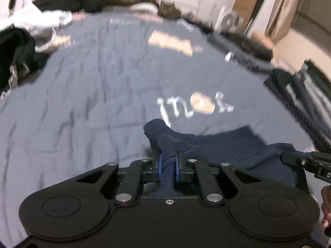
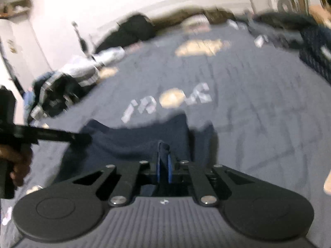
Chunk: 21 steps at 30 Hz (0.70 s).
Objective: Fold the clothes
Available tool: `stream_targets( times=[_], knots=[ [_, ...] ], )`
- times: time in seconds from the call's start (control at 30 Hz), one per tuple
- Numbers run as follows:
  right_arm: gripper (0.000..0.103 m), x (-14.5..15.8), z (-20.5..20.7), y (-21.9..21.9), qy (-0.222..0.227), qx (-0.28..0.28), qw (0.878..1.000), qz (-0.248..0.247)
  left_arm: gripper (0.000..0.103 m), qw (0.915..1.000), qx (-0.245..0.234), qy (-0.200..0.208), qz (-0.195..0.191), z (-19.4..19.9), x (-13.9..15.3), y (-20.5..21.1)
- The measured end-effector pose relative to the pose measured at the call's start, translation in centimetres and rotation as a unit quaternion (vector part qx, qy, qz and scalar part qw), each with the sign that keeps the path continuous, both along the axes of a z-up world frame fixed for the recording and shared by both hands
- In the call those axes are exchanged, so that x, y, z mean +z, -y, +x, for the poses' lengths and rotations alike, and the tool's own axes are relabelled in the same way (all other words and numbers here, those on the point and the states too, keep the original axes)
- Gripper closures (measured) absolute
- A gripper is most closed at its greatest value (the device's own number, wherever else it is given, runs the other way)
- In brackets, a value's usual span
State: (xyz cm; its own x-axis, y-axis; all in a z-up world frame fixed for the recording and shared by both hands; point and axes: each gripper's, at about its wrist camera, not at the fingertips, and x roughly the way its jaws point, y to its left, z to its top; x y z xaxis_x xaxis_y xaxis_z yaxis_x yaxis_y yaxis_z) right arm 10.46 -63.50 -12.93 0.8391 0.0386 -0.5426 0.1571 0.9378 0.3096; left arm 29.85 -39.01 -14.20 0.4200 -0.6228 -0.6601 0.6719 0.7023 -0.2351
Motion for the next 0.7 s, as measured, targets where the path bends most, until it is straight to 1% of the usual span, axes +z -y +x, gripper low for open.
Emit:
stream_targets(
  times=[0.03, 0.07, 0.1, 0.13, 0.17, 0.2, 0.23, 0.27, 0.3, 0.33, 0.37, 0.4, 0.43, 0.47, 0.5, 0.57, 0.6, 0.63, 0.7],
  knots=[
    [0.097, 0.5, -0.2, -0.2, 0.018, 0.002, 1.000, -0.006, 0.092, 0.9999, 0.003, 0.009, -0.006, -0.1, 0.2, -0.1],
    [0.097, 0.9, -0.5, -0.4, 0.035, 0.003, 0.999, -0.014, 0.091, 0.9999, 0.007, 0.015, -0.002, 0.0, 0.0, 0.2],
    [0.097, 1.2, -0.6, -0.6, 0.049, 0.002, 0.998, -0.028, 0.087, 0.9998, 0.010, 0.018, 0.006, 0.2, -0.3, 0.6],
    [0.096, 1.1, -0.5, -0.9, 0.047, 0.000, 0.998, -0.046, 0.081, 0.9995, 0.012, 0.012, 0.026, 0.6, -1.0, 1.2],
    [0.093, 0.8, -0.2, -1.2, 0.034, -0.002, 0.997, -0.065, 0.071, 0.9989, 0.016, 0.004, 0.044, 0.9, -1.7, 1.7],
    [0.093, 0.3, 0.3, -1.3, 0.008, -0.005, 0.997, -0.076, 0.066, 0.9984, 0.027, 0.006, 0.049, 0.8, -1.7, 1.6],
    [0.093, -0.5, 0.8, -1.2, -0.030, -0.008, 0.996, -0.080, 0.059, 0.9978, 0.038, 0.007, 0.054, 0.8, -1.8, 1.6],
    [0.092, -1.1, 1.1, -1.0, -0.056, -0.011, 0.995, -0.078, 0.056, 0.9974, 0.048, 0.009, 0.053, 0.6, -1.6, 1.3],
    [0.090, -1.3, 1.1, -0.6, -0.067, -0.012, 0.995, -0.072, 0.054, 0.9975, 0.057, 0.009, 0.041, 0.0, -1.0, 0.6],
    [0.087, -1.1, 0.9, 0.0, -0.070, -0.014, 0.996, -0.061, 0.048, 0.9975, 0.063, 0.010, 0.030, -0.6, -0.3, -0.1],
    [0.081, -0.6, 0.7, 0.5, -0.071, -0.016, 0.996, -0.049, 0.047, 0.9976, 0.064, 0.008, 0.024, -1.6, 0.4, -1.0],
    [0.079, -0.3, 0.6, 1.1, -0.072, -0.018, 0.997, -0.034, 0.047, 0.9975, 0.067, 0.006, 0.018, -2.7, 1.1, -1.9],
    [0.076, -0.1, 0.4, 1.7, -0.074, -0.020, 0.997, -0.017, 0.043, 0.9970, 0.077, 0.001, 0.010, -4.0, 1.5, -3.0],
    [0.075, 0.2, 0.3, 2.3, -0.076, -0.023, 0.997, 0.001, 0.035, 0.9963, 0.086, -0.004, 0.002, -5.4, 1.9, -4.0],
    [0.073, 0.4, 0.1, 2.9, -0.078, -0.025, 0.996, 0.018, 0.033, 0.9952, 0.097, -0.011, -0.009, -6.8, 2.2, -5.0],
    [0.065, 0.3, -0.1, 3.9, -0.083, -0.030, 0.995, 0.046, 0.032, 0.9907, 0.123, -0.040, -0.042, -10.1, 2.3, -7.3],
    [0.062, 0.2, -0.3, 4.4, -0.086, -0.033, 0.994, 0.058, 0.032, 0.9873, 0.134, -0.059, -0.060, -11.8, 2.2, -8.4],
    [0.059, 0.1, -0.5, 4.7, -0.091, -0.037, 0.993, 0.067, 0.031, 0.9832, 0.144, -0.078, -0.081, -13.7, 2.1, -9.4],
    [0.057, -0.2, -1.0, 5.3, -0.094, -0.042, 0.992, 0.079, 0.031, 0.9732, 0.162, -0.115, -0.116, -16.7, 1.3, -10.8]
  ],
)
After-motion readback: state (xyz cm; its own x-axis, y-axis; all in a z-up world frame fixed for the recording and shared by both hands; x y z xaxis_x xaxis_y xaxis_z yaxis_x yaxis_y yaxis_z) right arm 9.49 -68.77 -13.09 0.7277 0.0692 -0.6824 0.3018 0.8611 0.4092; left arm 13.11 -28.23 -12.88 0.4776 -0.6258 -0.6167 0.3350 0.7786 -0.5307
